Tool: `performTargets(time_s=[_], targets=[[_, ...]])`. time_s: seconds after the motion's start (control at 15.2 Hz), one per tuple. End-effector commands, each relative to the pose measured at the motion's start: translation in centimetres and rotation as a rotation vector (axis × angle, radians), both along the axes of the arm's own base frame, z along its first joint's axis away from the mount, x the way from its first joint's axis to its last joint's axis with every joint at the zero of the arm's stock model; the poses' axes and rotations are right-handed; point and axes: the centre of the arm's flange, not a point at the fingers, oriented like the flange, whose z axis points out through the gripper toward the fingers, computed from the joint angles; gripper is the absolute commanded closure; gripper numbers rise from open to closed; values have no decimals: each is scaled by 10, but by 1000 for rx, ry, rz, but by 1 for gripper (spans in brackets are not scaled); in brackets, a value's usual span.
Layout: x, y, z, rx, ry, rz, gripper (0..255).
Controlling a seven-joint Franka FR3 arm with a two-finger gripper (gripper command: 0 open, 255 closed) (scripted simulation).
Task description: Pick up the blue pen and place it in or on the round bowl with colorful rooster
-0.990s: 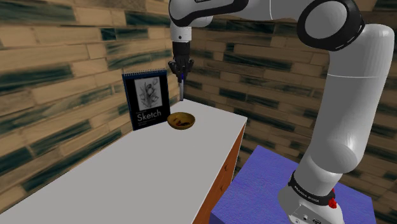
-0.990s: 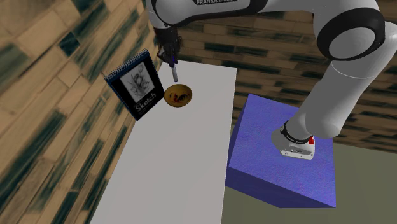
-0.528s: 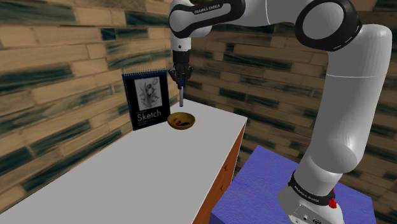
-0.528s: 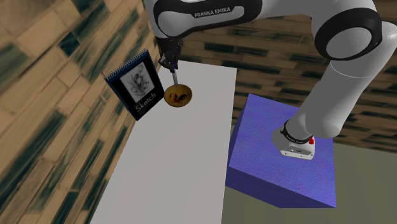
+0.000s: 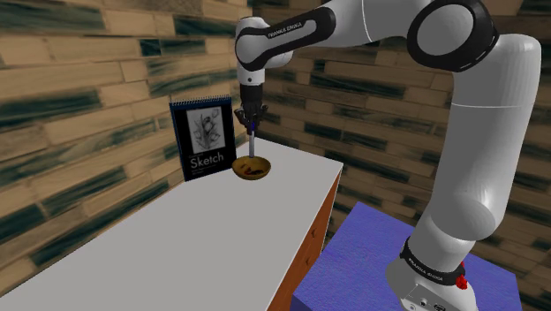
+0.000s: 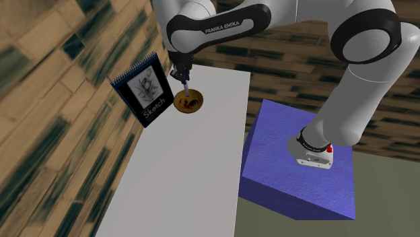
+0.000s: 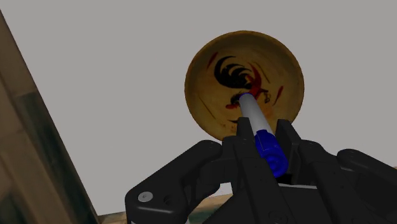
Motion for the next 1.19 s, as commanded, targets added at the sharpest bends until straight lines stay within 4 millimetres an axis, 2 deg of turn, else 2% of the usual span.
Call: performTargets(time_s=[0.0, 0.26, 0.79, 0.86, 1.12], targets=[[0, 0, -10, 0, -1, 0, 255], [0, 0, -32, 0, -1, 0, 255], [0, 0, -32, 0, -1, 0, 255], [0, 0, -32, 0, -1, 0, 0], [0, 0, -32, 0, -1, 0, 0]])
